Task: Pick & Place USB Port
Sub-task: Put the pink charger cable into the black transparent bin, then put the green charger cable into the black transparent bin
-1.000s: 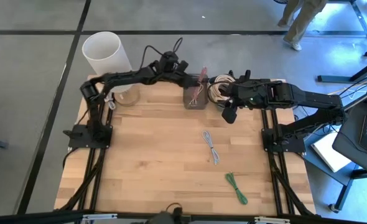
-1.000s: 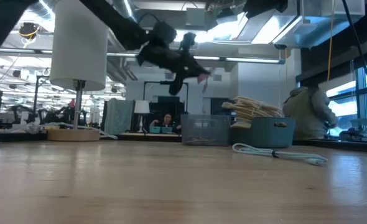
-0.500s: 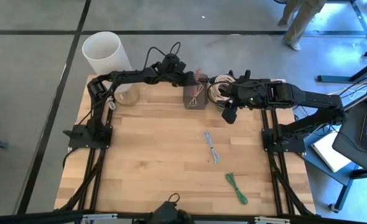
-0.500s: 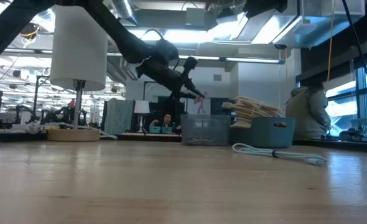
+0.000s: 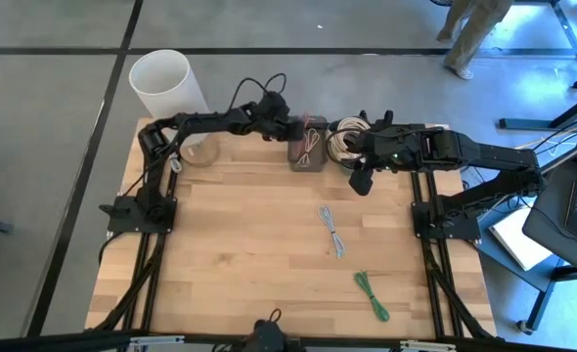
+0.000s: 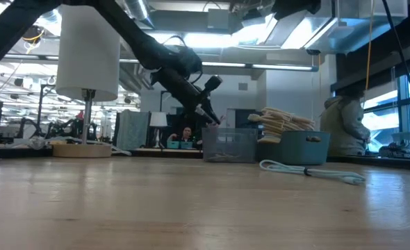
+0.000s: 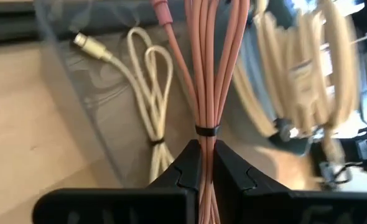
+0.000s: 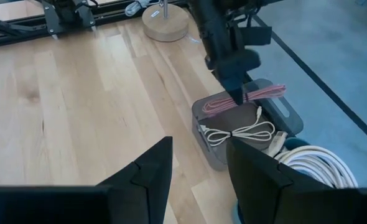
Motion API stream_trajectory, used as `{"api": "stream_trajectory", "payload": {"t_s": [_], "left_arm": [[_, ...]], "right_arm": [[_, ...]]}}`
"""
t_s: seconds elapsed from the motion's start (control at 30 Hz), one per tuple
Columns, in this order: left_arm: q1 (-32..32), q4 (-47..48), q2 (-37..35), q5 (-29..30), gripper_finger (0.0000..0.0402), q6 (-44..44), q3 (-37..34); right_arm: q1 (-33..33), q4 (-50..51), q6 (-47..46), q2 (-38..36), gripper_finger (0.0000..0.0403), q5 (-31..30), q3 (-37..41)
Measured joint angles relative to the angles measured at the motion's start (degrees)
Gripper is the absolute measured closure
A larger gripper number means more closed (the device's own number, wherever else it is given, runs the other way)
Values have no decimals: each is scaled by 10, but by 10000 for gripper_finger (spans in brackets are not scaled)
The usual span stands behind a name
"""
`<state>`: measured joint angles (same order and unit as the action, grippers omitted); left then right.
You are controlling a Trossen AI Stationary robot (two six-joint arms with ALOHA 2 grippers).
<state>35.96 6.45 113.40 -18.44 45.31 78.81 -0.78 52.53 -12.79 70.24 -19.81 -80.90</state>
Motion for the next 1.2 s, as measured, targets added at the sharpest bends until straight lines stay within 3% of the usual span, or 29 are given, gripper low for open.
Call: {"api": "stream_trajectory", "payload": {"t_s": [0.7,1.2], "left_arm": [[-20,2,39,5,386,-27,0],[-20,-51,38,-1,262,-32,0]], "right_arm": [[0,-1,-6,0,247,49,0],[0,-6,-4,0,247,61,0]]}}
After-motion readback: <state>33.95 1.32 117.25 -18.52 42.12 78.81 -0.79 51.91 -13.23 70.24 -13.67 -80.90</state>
